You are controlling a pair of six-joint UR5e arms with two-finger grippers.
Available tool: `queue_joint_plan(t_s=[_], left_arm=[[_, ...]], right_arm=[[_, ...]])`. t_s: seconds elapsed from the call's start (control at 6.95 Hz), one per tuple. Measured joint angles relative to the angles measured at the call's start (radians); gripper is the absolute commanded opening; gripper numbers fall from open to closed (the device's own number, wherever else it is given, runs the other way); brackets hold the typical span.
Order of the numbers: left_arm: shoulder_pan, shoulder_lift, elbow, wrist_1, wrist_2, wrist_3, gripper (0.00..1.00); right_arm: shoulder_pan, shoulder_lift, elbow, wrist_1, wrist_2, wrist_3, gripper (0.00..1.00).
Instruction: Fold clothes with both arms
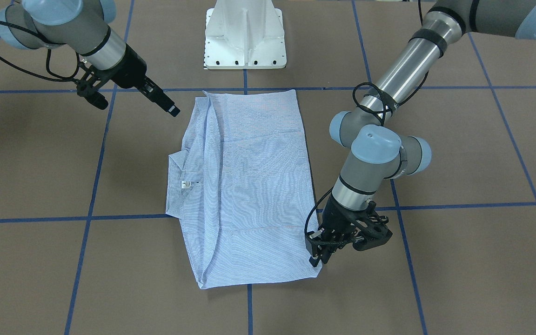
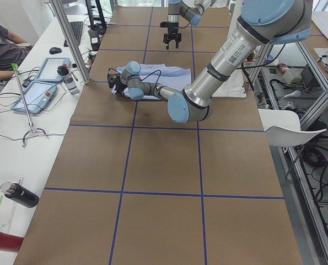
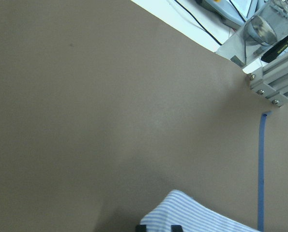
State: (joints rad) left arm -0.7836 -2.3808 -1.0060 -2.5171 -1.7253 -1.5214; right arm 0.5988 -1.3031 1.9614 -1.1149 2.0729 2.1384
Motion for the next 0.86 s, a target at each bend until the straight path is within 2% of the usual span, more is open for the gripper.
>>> queue_joint_plan(t_s=[0.29,0.43,0.58,0.86], left_arm=[[-0.046,0.117,-0.179,0.004,-0.096,0.016,0.92],[-0.081,0.182,-0.266,0.006,-0.149,0.017,0.92],[-0.106,0.221,-0.315,0.008,-0.18,0.018,0.92],[-0.125,0.243,-0.343,0.009,-0.198,0.017,0.92]], right_arm=[[-0.144,0.065,-0.038,-0.033,-0.183,-0.023,1.0],[-0.221,0.101,-0.041,-0.116,-0.261,-0.092,1.0],[-0.277,0.144,-0.042,-0.243,-0.302,-0.205,1.0],[-0.344,0.18,-0.049,-0.434,-0.36,-0.419,1.0]])
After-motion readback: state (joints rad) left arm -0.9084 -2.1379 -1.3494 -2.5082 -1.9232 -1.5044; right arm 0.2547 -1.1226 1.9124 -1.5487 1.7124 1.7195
